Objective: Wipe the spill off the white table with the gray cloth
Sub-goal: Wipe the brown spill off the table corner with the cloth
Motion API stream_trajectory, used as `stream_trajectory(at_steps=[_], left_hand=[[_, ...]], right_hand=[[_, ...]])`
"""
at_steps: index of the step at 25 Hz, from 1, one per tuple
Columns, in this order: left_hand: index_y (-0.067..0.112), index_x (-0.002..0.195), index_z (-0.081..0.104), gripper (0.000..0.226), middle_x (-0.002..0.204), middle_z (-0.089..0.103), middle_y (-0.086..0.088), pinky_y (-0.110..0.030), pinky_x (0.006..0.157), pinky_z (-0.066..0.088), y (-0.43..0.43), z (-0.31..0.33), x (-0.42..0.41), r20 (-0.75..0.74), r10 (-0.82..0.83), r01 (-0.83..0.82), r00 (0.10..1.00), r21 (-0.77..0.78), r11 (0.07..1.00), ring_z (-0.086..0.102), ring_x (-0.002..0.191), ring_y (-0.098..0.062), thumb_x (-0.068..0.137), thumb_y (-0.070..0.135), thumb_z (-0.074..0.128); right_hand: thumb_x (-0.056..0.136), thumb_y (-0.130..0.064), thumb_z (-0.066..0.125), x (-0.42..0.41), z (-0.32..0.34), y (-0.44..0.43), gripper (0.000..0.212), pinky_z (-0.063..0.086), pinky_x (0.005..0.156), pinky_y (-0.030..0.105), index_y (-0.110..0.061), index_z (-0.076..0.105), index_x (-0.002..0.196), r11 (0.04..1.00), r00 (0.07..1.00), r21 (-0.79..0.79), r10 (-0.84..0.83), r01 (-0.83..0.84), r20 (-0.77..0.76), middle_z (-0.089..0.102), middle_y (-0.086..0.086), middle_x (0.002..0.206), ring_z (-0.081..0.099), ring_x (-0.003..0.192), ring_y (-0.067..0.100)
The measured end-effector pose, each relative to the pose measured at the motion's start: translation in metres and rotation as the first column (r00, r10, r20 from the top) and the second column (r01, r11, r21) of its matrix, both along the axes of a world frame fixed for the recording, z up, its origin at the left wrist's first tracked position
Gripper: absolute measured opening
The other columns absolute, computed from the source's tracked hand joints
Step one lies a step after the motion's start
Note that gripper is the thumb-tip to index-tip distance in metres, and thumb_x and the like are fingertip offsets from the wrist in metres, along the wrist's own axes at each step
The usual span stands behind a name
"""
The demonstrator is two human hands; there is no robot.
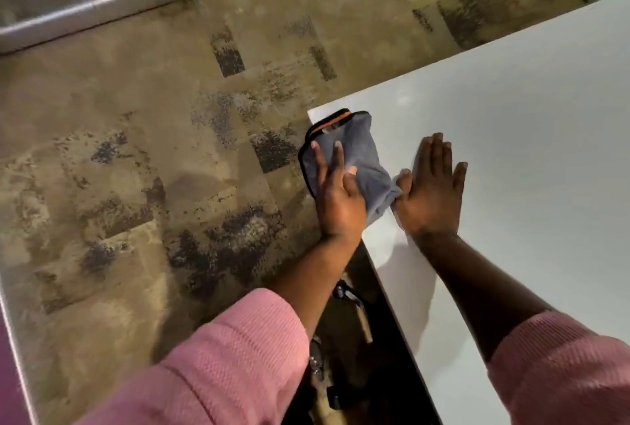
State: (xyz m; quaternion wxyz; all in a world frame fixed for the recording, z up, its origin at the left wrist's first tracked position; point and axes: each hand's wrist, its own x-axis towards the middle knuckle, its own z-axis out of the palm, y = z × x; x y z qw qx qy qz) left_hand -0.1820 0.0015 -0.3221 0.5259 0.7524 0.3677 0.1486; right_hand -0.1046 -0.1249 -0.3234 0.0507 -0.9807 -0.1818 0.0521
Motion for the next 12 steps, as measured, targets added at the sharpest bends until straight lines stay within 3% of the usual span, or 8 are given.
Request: stream_trajectory(at_steps=[3,6,9,12], left_hand=[[0.012,0.152,0.047,0.045,0.169,0.019,-0.016,-0.056,0.127,0.012,0.048,-0.005,0.036,-0.236,-0.245,0.314,0.940,0.324,0.892,0.011,0.158,-0.042,0.108,0.020,0.046],[0.022,0.156,0.041,0.048,0.171,0.018,-0.005,-0.061,0.126,0.007,0.058,-0.010,0.046,-0.371,-0.260,0.405,0.892,0.397,0.823,-0.004,0.156,-0.047,0.109,0.030,0.040],[0.025,0.157,0.037,0.049,0.170,0.022,0.004,-0.061,0.126,0.004,0.065,-0.009,0.063,-0.421,-0.338,0.522,0.842,0.478,0.706,0.004,0.159,-0.034,0.109,0.031,0.039],[0.019,0.157,0.037,0.051,0.169,0.026,-0.001,-0.056,0.128,0.010,0.074,-0.004,0.084,-0.413,-0.459,0.617,0.787,0.526,0.585,0.014,0.159,-0.030,0.107,0.026,0.042]], right_hand=[[0.106,-0.041,0.021,-0.001,0.001,0.002,0.068,0.014,0.127,0.061,-0.004,0.018,0.163,1.000,0.999,0.011,-0.027,0.027,0.026,0.017,0.019,0.171,0.017,0.159,0.037],[0.106,-0.045,0.019,-0.002,0.001,0.005,0.069,0.013,0.127,0.060,-0.006,0.017,0.163,0.999,0.999,0.033,-0.034,0.034,0.012,0.017,0.017,0.172,0.017,0.159,0.035],[0.106,-0.045,0.019,-0.002,0.001,0.004,0.070,0.011,0.128,0.058,-0.008,0.015,0.164,0.998,0.999,0.051,-0.043,0.044,-0.018,0.013,0.013,0.173,0.012,0.160,0.030],[0.105,-0.047,0.018,0.000,0.002,0.002,0.070,0.010,0.129,0.057,-0.010,0.015,0.165,0.995,0.997,0.077,-0.056,0.059,-0.044,0.012,0.011,0.173,0.010,0.161,0.028]])
